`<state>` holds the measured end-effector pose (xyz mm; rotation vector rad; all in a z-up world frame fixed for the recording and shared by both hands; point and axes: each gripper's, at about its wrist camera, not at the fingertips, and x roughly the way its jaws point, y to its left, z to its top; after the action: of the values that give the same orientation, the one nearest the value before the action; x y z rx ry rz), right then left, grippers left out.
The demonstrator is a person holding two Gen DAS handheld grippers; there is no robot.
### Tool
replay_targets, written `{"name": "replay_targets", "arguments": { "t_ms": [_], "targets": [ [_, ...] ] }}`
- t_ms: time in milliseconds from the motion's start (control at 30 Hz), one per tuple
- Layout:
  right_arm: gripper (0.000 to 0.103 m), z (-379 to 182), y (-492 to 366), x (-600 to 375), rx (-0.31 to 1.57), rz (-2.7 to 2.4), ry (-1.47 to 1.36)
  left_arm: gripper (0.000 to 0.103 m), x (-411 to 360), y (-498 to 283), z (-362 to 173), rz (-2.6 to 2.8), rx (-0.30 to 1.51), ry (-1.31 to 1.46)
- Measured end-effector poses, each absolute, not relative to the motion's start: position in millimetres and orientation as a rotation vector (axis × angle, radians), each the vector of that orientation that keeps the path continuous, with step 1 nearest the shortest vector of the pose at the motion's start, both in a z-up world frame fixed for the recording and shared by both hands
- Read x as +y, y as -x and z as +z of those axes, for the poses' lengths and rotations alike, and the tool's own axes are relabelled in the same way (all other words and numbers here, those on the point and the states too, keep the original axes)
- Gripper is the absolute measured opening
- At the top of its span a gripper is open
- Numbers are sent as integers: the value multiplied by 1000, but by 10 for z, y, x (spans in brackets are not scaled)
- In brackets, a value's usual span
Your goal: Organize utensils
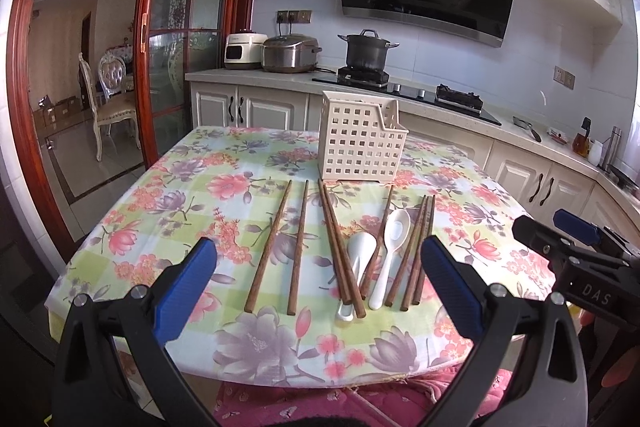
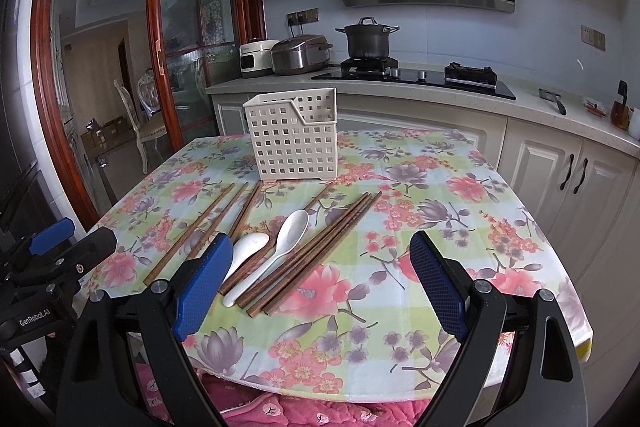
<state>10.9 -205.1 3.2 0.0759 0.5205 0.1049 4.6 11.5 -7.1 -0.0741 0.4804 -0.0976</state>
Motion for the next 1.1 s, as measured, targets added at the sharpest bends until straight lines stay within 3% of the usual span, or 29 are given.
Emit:
{"name": "replay_targets", "arguments": {
  "t_ms": [333,633,733,900,967,1100],
  "targets": [
    [85,-85,-311,-2149,574,87,-114,99,130,-179,-132,-158,539,94],
    [84,-360,-841,-2246,647,45,-147,99,273,-832,-297,-118,651,13],
    [77,-517,-1083,-2304,706,29,-182,98,352,-1131,-357,-105,703,5],
    [56,-676,-1408,-2339,772,-6,-217,97,469,-1654,-484,-84,780,-27],
    [50,-707,-1517,-2346,794,-12,-234,84,475,-1827,-538,-86,812,-43],
    [46,-781,-1734,-2371,843,-23,-273,77,505,-2149,-656,-83,861,-63]
  ]
}}
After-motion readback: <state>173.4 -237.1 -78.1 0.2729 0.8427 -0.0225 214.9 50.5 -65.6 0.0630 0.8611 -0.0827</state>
